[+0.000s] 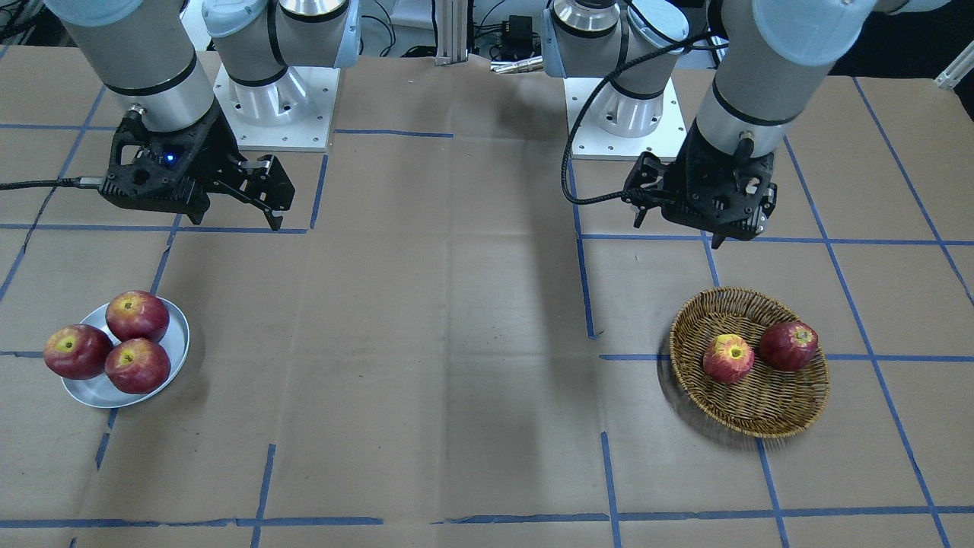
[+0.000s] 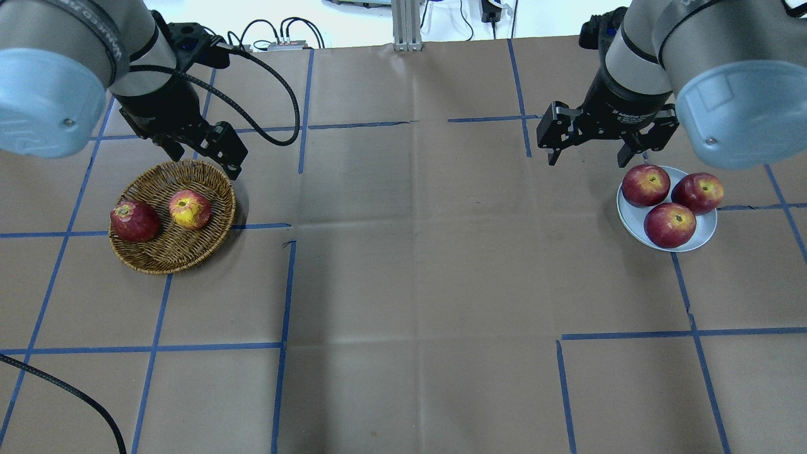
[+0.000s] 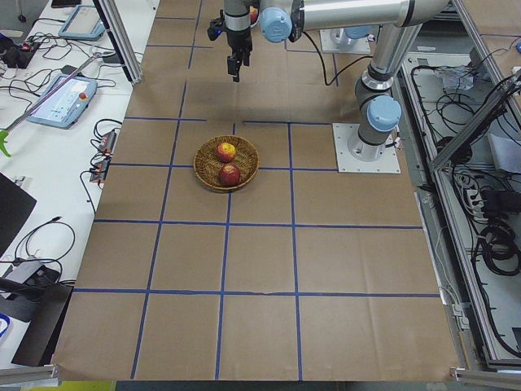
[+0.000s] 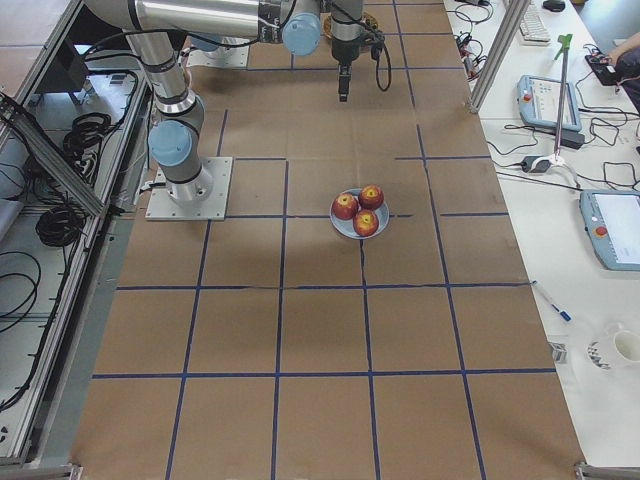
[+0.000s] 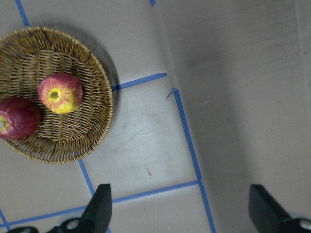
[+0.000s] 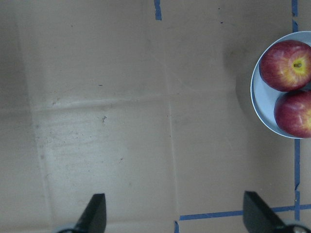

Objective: Transfer apple from basket to plate
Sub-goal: 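Lower the left gripper into the basket and grasp the yellow-red apple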

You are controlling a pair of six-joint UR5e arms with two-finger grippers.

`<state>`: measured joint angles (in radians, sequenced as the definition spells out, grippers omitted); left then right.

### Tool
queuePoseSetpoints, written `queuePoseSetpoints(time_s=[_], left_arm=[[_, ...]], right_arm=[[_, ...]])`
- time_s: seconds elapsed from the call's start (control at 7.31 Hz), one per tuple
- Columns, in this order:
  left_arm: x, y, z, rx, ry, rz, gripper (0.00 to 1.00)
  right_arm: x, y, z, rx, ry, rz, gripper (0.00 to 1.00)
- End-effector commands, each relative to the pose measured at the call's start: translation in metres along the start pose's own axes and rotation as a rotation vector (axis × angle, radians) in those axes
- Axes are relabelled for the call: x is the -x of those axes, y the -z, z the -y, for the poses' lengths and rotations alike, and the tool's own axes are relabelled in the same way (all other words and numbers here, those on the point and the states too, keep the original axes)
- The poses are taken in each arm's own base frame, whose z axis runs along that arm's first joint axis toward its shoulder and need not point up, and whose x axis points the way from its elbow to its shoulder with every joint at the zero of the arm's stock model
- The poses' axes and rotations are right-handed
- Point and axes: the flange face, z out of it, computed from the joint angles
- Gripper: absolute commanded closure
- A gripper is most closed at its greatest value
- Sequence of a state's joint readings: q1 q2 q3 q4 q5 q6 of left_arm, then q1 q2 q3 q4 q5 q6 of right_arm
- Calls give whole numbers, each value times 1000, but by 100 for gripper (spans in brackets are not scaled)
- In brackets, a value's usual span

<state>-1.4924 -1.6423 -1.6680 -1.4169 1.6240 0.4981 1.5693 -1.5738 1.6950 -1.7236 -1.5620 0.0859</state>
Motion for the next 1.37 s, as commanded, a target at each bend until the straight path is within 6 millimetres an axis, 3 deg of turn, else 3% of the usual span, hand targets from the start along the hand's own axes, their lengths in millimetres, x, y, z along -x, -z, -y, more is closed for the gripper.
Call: queuePoseSetpoints(time_s=[0.0, 0.27, 0.55, 0.82, 1.23], left_arm=[[65, -81, -4, -3, -104, 5, 2], [100, -130, 19, -11, -160, 16, 2], [124, -174, 21, 10, -130, -2, 2], [140, -183, 12, 22, -114, -15, 2], [163, -217, 9, 58, -80, -56, 2]], right_arm=[[0, 0, 0, -1, 0, 0, 0], [0, 0, 0, 1, 0, -1, 0], [0, 0, 0, 1, 0, 0, 0], [0, 1, 0, -2, -1, 1, 0], [0, 0, 0, -1, 0, 0, 0]])
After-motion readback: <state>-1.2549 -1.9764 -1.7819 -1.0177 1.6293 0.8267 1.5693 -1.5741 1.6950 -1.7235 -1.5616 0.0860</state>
